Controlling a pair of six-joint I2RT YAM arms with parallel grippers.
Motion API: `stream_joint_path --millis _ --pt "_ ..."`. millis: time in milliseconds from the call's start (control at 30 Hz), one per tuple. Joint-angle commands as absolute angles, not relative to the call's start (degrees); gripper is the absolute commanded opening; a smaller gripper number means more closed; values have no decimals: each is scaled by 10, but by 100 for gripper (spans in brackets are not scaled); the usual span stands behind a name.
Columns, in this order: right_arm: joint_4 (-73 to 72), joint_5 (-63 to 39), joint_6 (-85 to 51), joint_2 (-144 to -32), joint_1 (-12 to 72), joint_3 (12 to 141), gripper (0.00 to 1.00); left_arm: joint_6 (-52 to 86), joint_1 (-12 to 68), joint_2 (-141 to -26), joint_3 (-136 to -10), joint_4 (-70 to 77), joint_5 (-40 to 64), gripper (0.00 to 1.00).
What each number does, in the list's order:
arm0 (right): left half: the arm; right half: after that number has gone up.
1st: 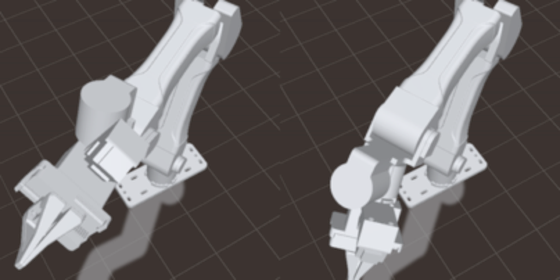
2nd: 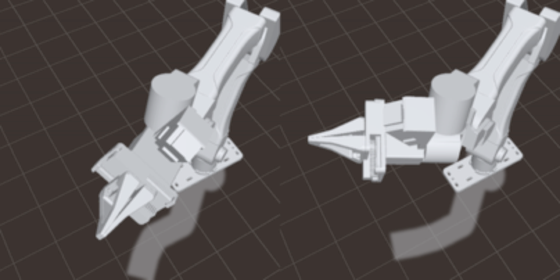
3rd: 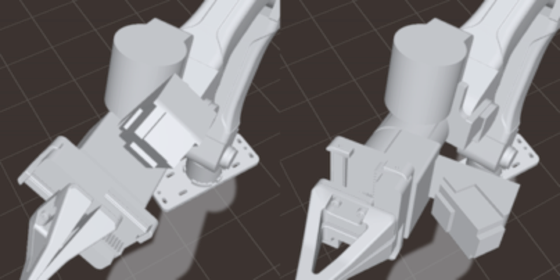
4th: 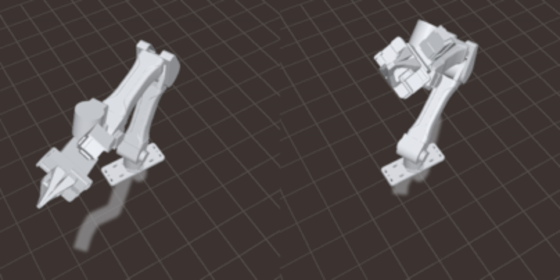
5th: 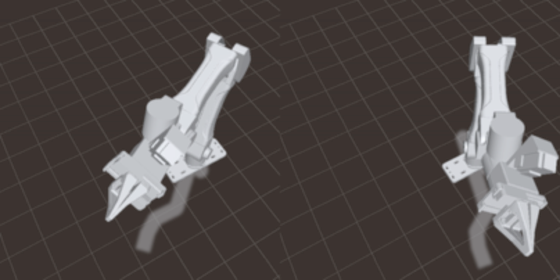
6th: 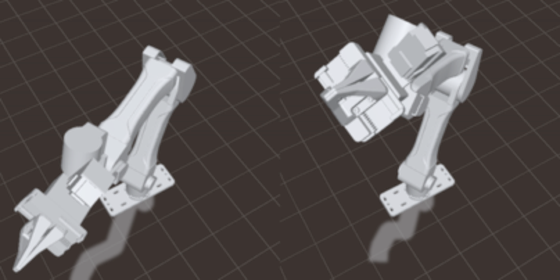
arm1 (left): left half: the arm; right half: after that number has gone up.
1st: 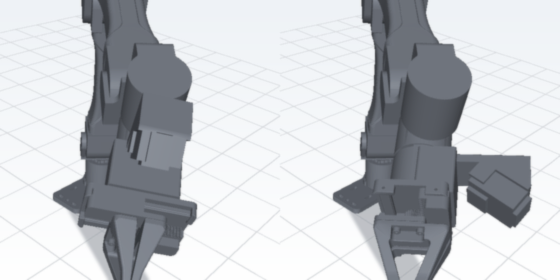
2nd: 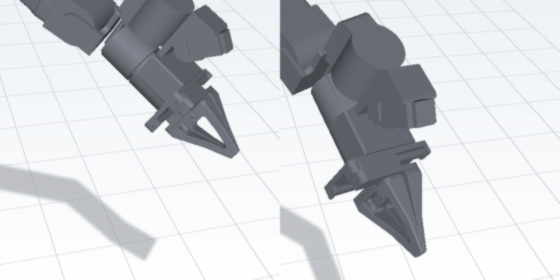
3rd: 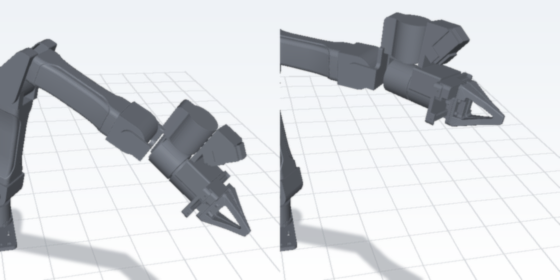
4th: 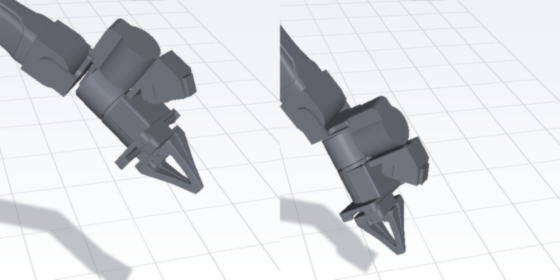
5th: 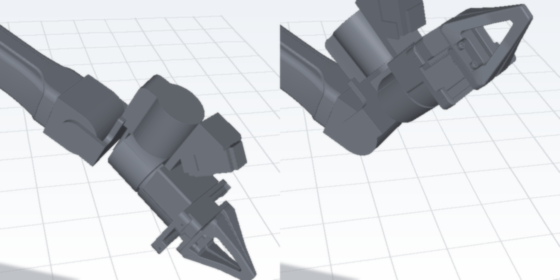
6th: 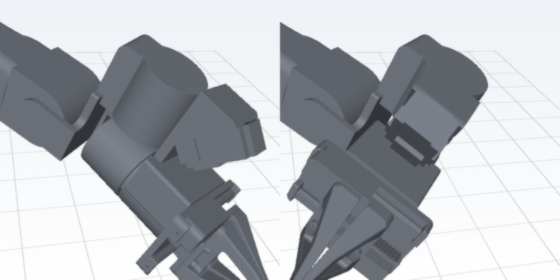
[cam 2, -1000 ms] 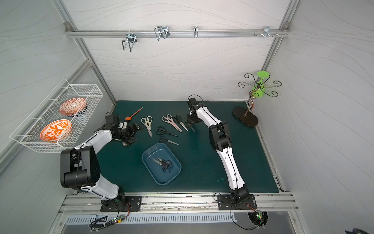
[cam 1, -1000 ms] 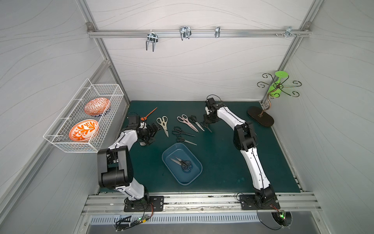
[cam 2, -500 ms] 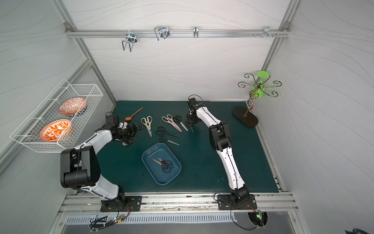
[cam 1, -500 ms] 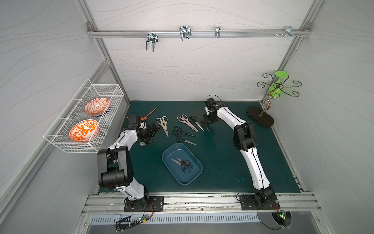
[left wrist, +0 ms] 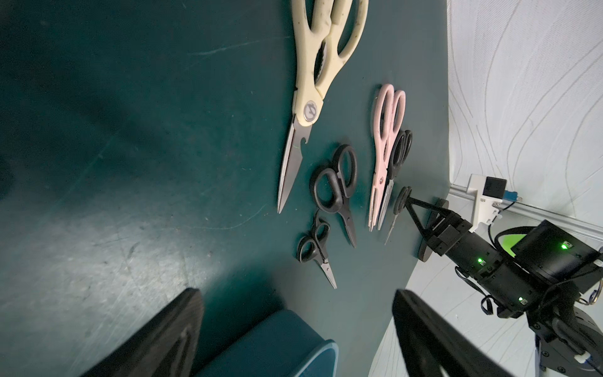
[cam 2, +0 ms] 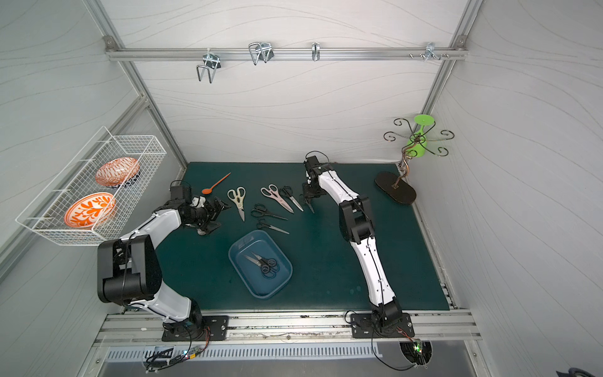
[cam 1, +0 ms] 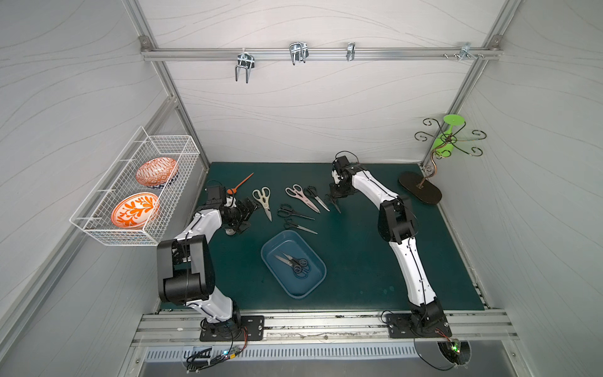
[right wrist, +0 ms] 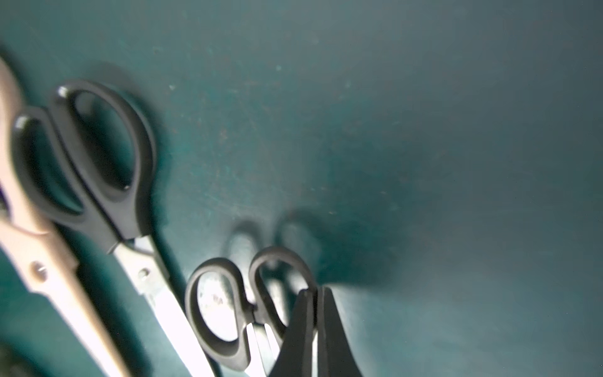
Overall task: Put the scissors into the storage box
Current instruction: Pick up the scissors from the center of the board, then place the scissors in the storage box.
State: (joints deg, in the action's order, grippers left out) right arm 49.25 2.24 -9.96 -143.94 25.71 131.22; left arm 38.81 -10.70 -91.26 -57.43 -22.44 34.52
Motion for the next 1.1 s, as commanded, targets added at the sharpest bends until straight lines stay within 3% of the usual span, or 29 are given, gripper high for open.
stream_joint_path --millis 0,267,633,867,1067 --pt "507 -1 -88 -1361 245 1310 0 384 -105 -918 -590 -217 347 95" --pt "491 -63 -113 -1223 272 1184 0 383 -106 -917 -589 -218 344 95" --pt "496 -32 -107 -1115 443 1063 0 378 -106 -920 -591 -226 335 95" --pt "424 -18 -108 -1098 553 983 0 378 -109 -918 -593 -230 331 95" --pt "386 0 -130 -1138 592 959 0 383 -114 -913 -589 -224 336 95"
